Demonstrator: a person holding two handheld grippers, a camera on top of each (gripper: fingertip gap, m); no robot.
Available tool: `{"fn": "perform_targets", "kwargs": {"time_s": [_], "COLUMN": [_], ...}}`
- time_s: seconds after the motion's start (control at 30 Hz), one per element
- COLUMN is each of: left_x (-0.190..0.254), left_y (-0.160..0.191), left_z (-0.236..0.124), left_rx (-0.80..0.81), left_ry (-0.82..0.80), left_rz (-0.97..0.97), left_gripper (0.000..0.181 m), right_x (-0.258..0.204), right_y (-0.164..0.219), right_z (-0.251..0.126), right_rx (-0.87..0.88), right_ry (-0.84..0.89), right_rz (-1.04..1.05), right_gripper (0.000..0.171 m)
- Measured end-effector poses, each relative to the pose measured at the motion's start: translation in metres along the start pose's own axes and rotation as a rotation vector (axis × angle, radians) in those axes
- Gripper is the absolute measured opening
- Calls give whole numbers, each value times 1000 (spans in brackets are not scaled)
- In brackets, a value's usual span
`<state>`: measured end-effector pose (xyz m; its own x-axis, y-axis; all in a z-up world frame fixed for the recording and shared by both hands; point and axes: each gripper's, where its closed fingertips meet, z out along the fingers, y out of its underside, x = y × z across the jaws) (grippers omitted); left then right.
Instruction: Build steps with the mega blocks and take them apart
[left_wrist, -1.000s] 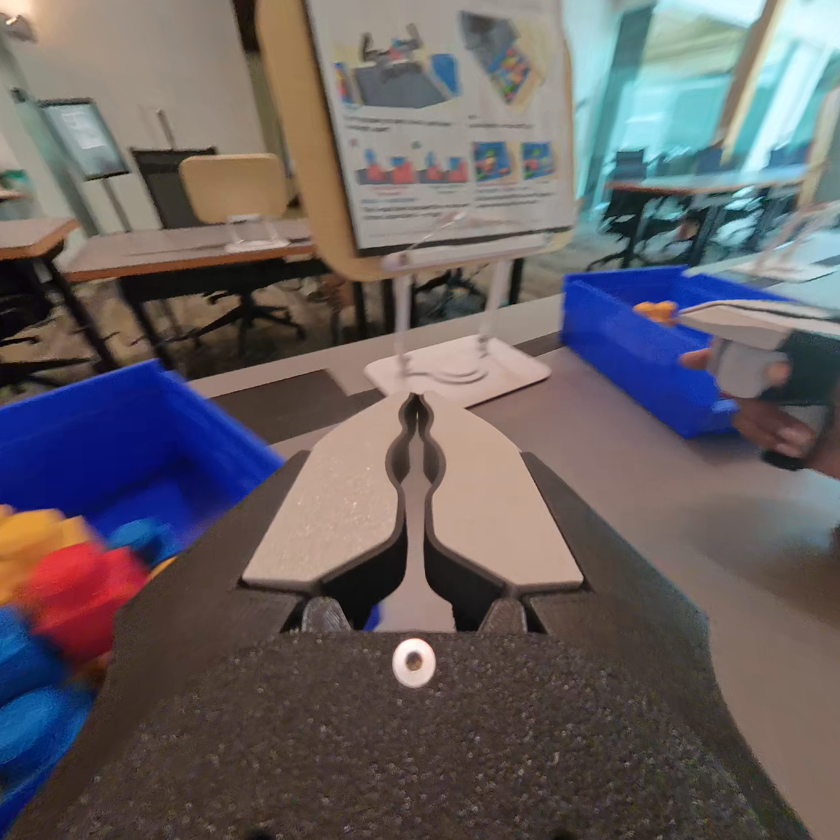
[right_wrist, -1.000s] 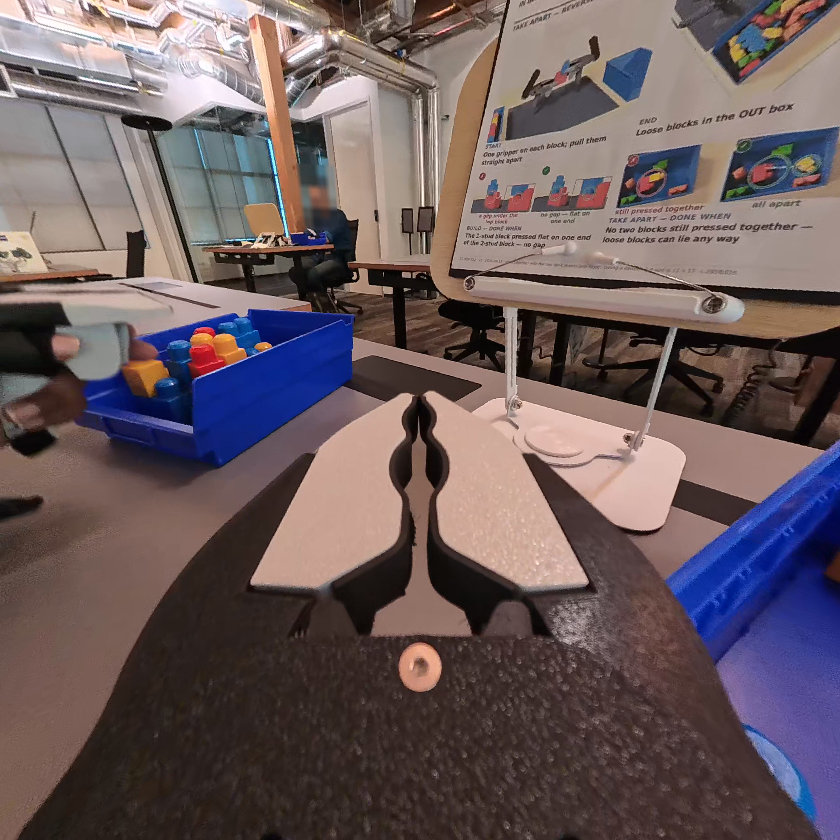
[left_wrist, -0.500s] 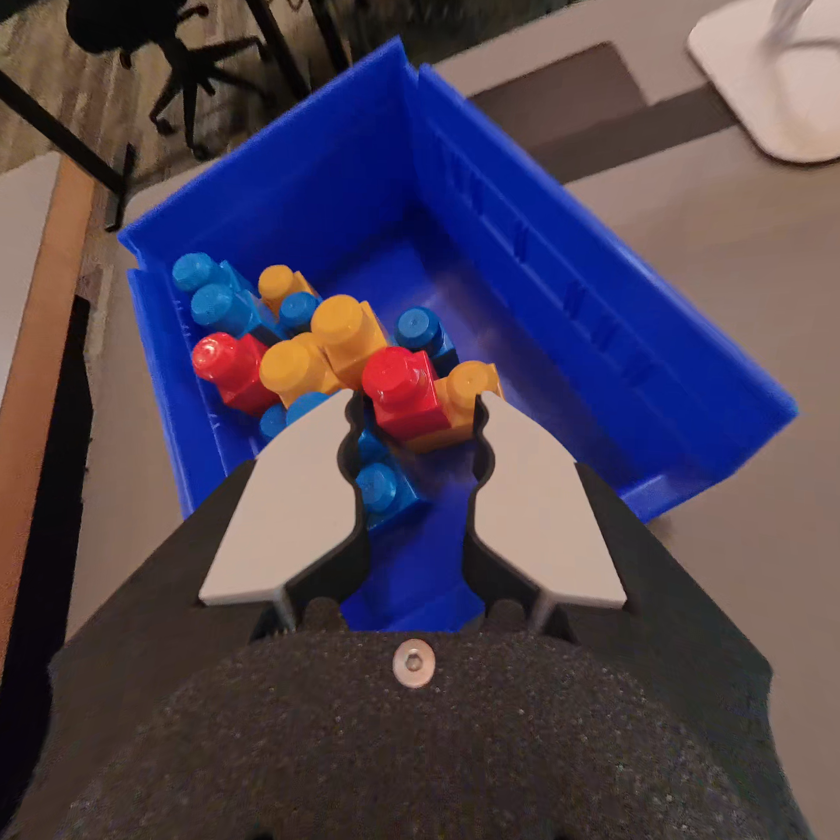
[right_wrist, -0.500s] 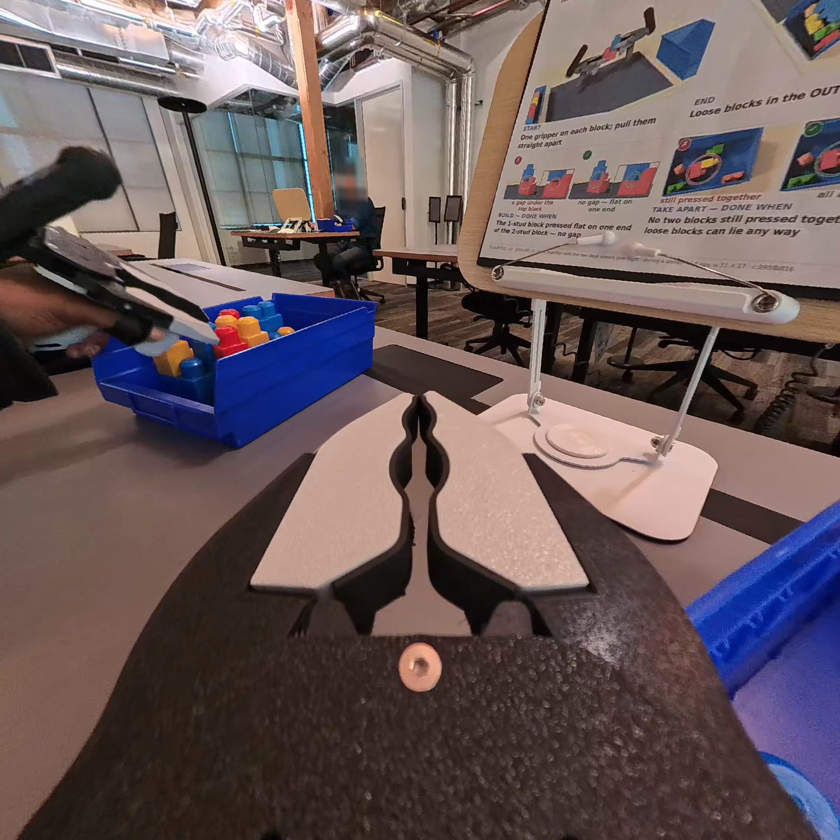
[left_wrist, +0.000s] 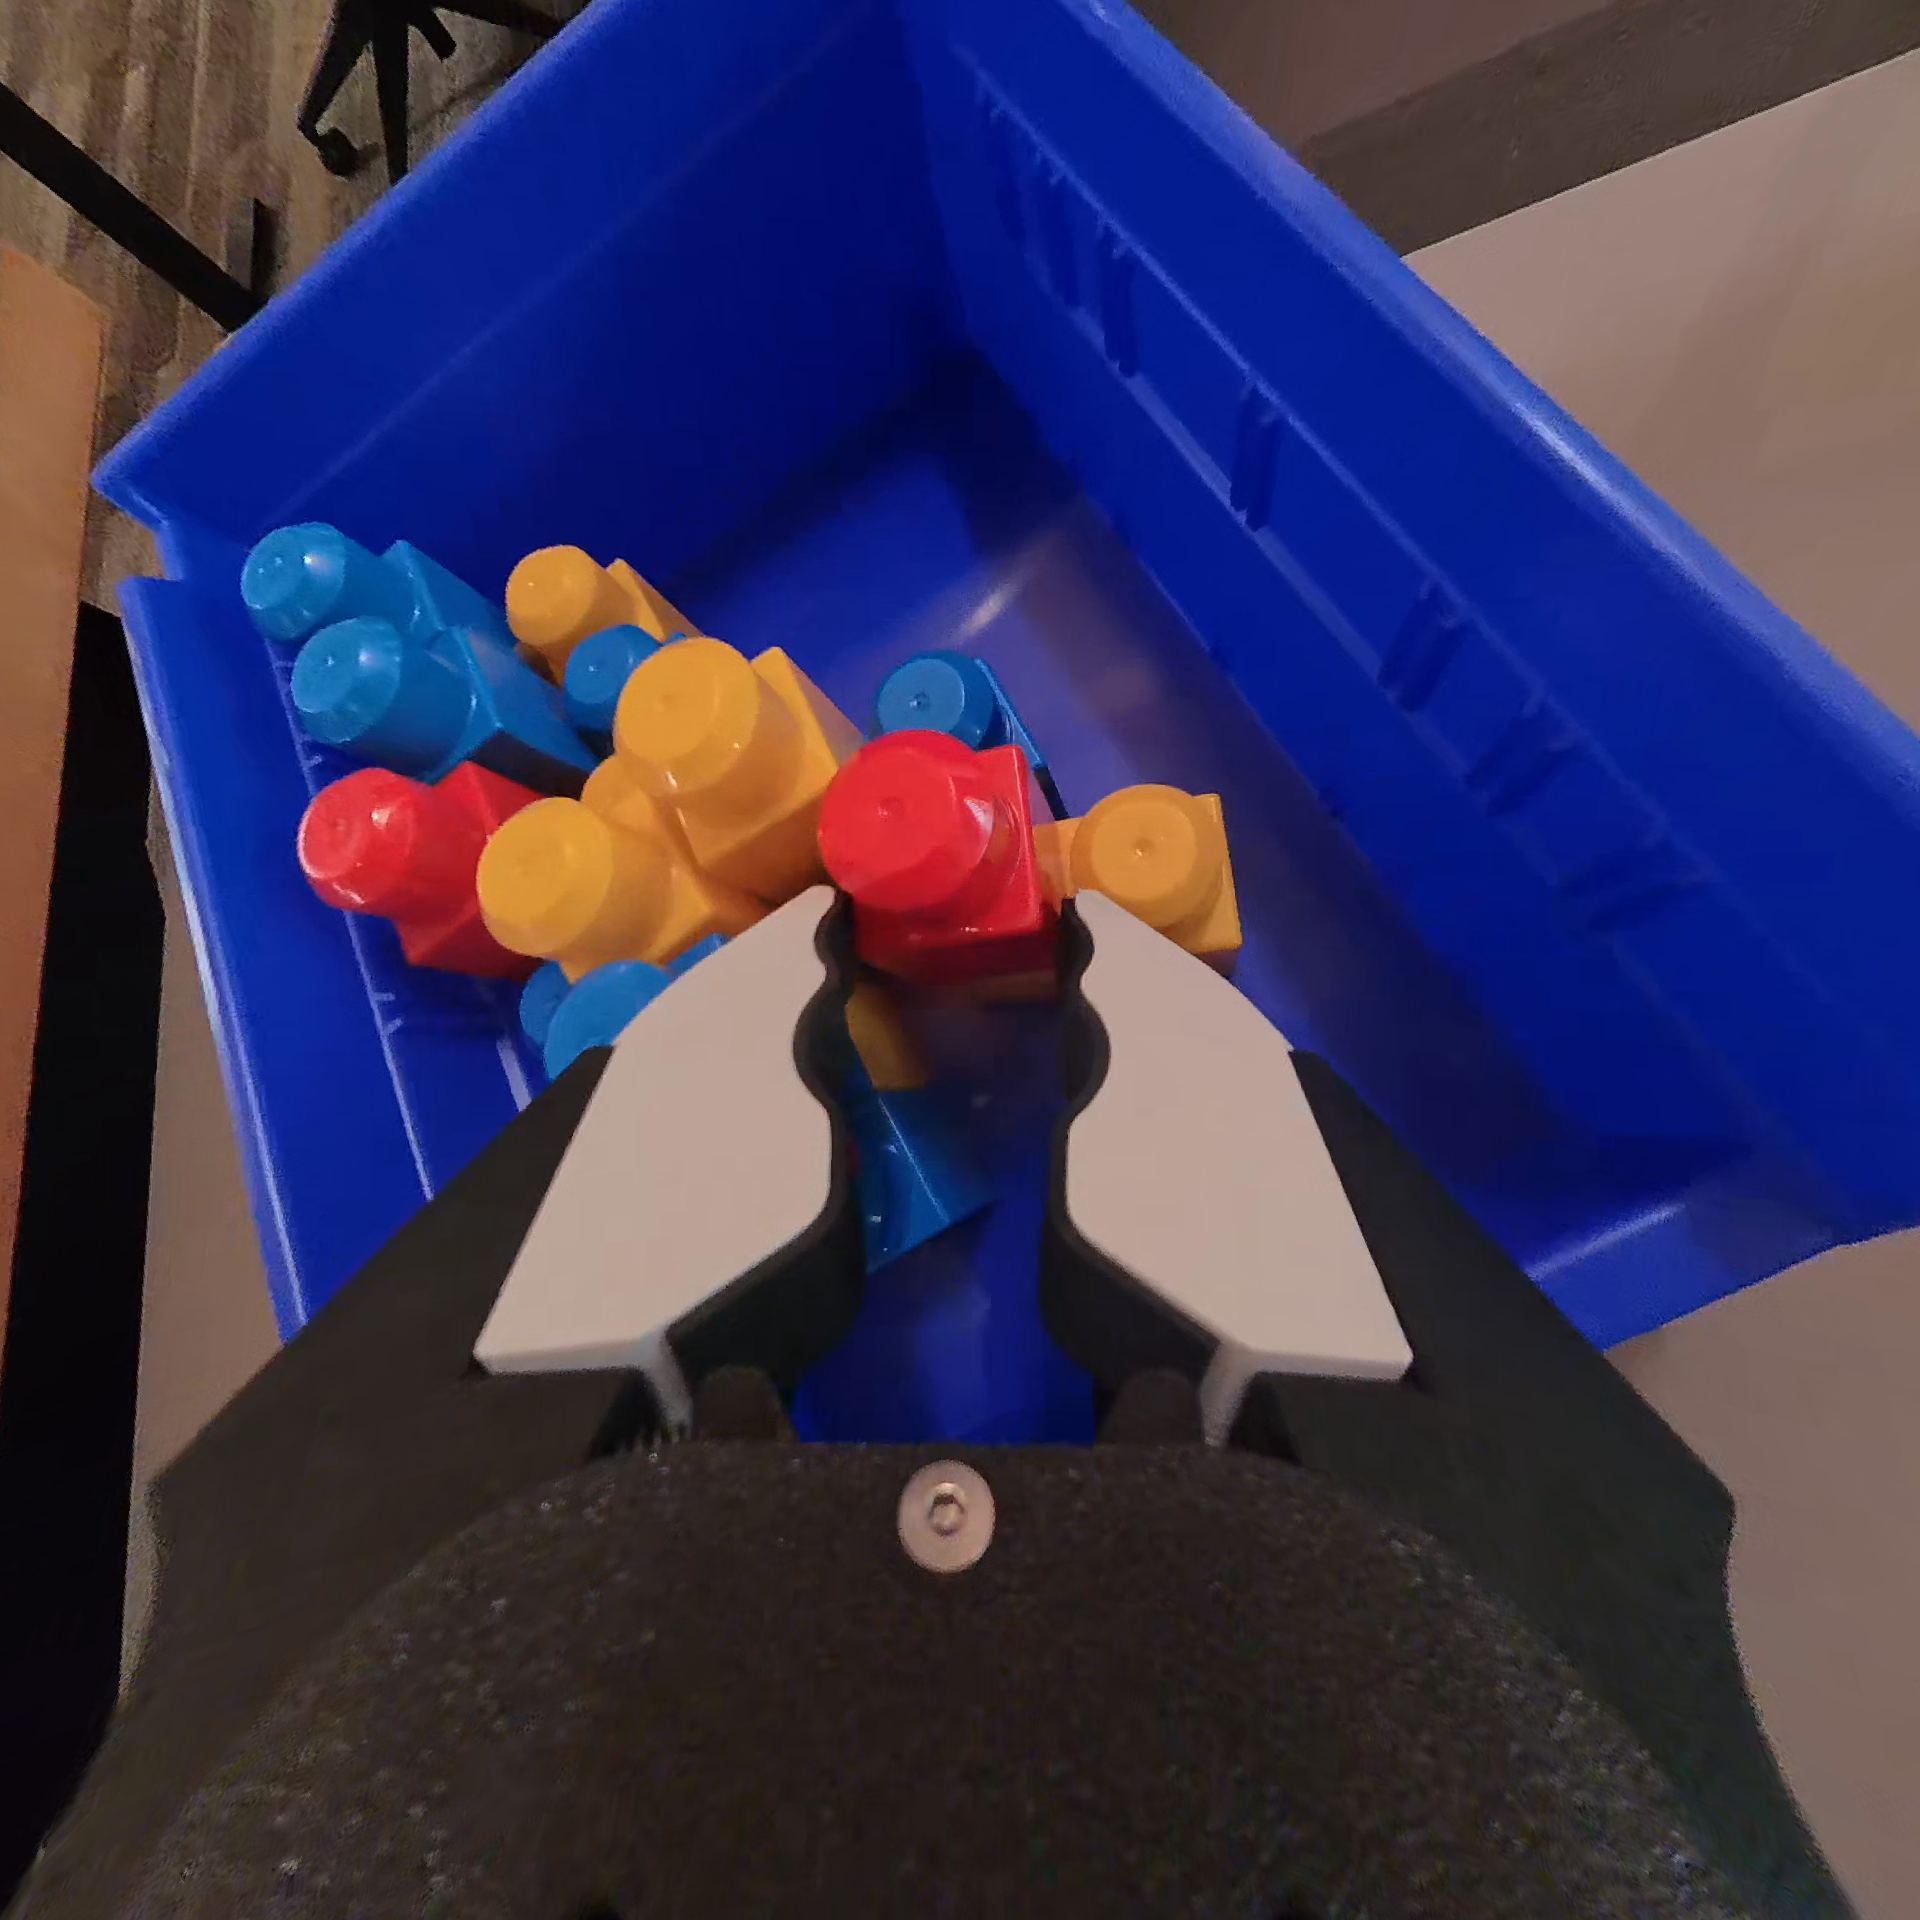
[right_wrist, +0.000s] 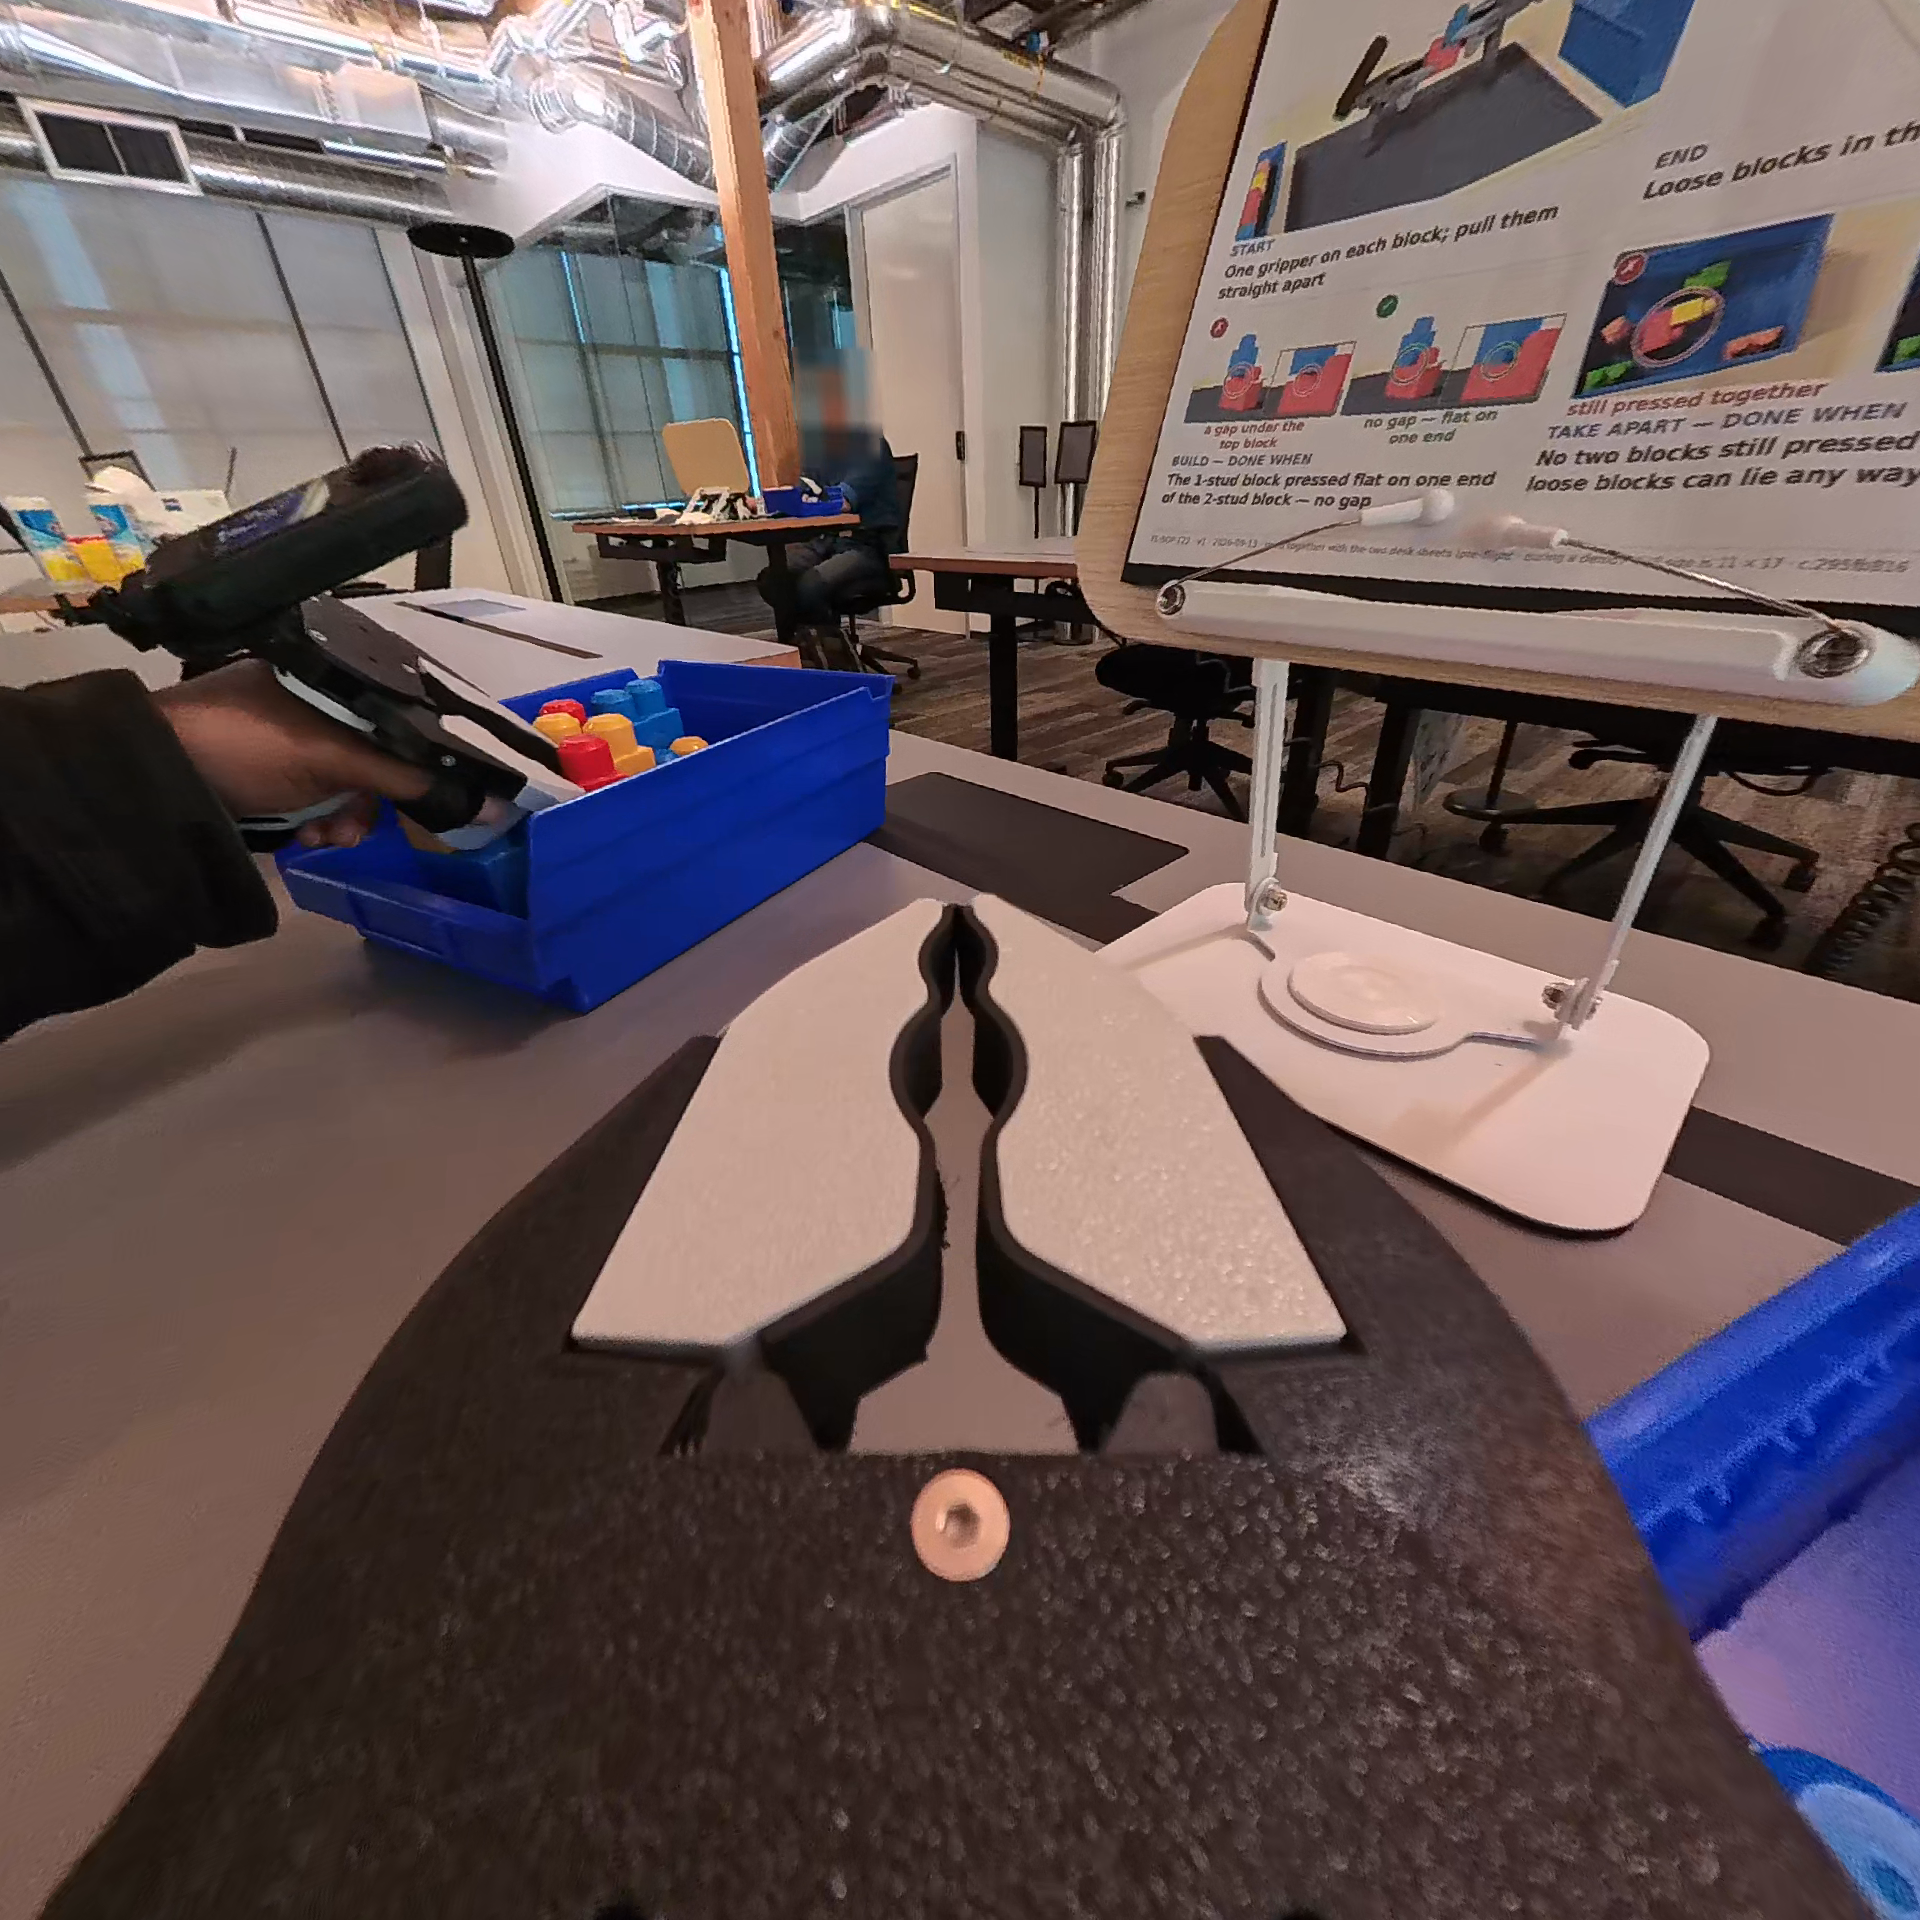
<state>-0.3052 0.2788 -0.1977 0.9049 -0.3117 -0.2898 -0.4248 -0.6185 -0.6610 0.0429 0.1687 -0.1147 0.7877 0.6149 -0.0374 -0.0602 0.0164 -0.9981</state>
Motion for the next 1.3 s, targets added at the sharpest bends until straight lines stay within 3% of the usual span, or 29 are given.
{"fn": "perform_targets", "kwargs": {"time_s": [0.2, 0.37, 0.5, 0.6, 0.73, 0.93, 1.1, 1.13, 1.3], "left_x": [-1, 4, 38, 85, 156, 231, 264, 267, 268], "left_y": [-8, -40, -71, -86, -87, -68, -57, -56, -59], "left_z": [-22, -79, -127, -149, -148, -124, -124, -125, -131], "left_rx": [114, 329, 506, 594, 620, 587, 567, 566, 620], "left_ry": [-29, -69, -16, 96, 226, 334, 420, 422, 468], "left_rz": [21, 24, 44, 75, 155, 238, 245, 246, 243], "left_gripper": [38, 37, 37, 37, 37, 37, 37, 37, 36], "right_x": [-2, -5, -14, -29, -54, -75, -70, -69, -69], "right_y": [0, -1, -2, 0, 12, 41, 77, 80, 78], "right_z": [0, 0, 0, 3, 10, 19, 24, 24, 23], "right_rx": [-2, 5, 1, -24, -99, -247, -421, -435, -428], "right_ry": [-8, -19, -44, -80, -118, -132, -90, -87, -112], "right_rz": [-6, -17, -62, -124, -254, -422, -504, -511, -447], "right_gripper": [0, 0, 4, 23, 43, 53, 49, 41, 40]}}
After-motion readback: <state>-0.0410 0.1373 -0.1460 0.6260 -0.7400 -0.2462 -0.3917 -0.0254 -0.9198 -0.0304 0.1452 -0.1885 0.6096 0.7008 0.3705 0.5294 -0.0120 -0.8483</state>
